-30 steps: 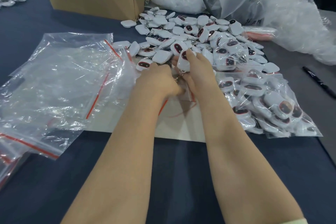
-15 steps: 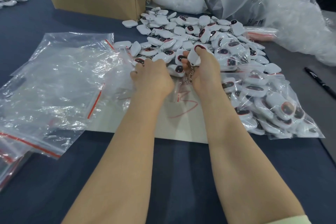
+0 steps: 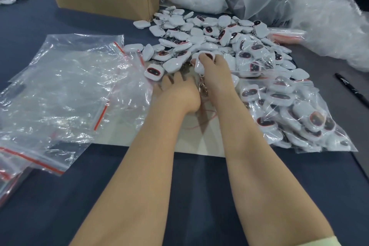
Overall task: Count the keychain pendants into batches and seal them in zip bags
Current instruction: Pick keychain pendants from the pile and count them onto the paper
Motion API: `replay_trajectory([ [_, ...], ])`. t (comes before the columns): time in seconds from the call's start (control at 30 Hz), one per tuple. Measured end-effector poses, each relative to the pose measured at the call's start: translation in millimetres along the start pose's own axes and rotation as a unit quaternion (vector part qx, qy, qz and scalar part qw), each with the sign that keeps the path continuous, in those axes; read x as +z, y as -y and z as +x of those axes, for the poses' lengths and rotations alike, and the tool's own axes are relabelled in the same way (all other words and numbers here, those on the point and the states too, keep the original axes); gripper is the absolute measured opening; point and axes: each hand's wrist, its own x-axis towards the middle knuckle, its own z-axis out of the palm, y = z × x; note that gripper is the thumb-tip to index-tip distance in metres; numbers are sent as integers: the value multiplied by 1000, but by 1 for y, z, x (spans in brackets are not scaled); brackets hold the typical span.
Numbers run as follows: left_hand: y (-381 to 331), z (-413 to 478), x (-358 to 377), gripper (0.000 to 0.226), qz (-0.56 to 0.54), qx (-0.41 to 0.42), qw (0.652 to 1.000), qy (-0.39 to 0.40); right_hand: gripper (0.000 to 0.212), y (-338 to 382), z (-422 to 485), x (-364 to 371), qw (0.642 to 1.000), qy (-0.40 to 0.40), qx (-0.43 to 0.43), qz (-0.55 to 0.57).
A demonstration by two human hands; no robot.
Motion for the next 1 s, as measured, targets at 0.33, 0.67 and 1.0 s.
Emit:
replay_trajectory([
  [0.33,-1,6,13,57,-64,8,988,-139,12,-2,2,-8,973,20,15,227],
  [0.67,-2,20,25,41,-120,10,971,-206,11,-5,1,-6,985,42,-22,169],
  [1.0,-2,21,25,39,-131,8,970,-207,9,-8,-2,-5,988,51,-49,138],
])
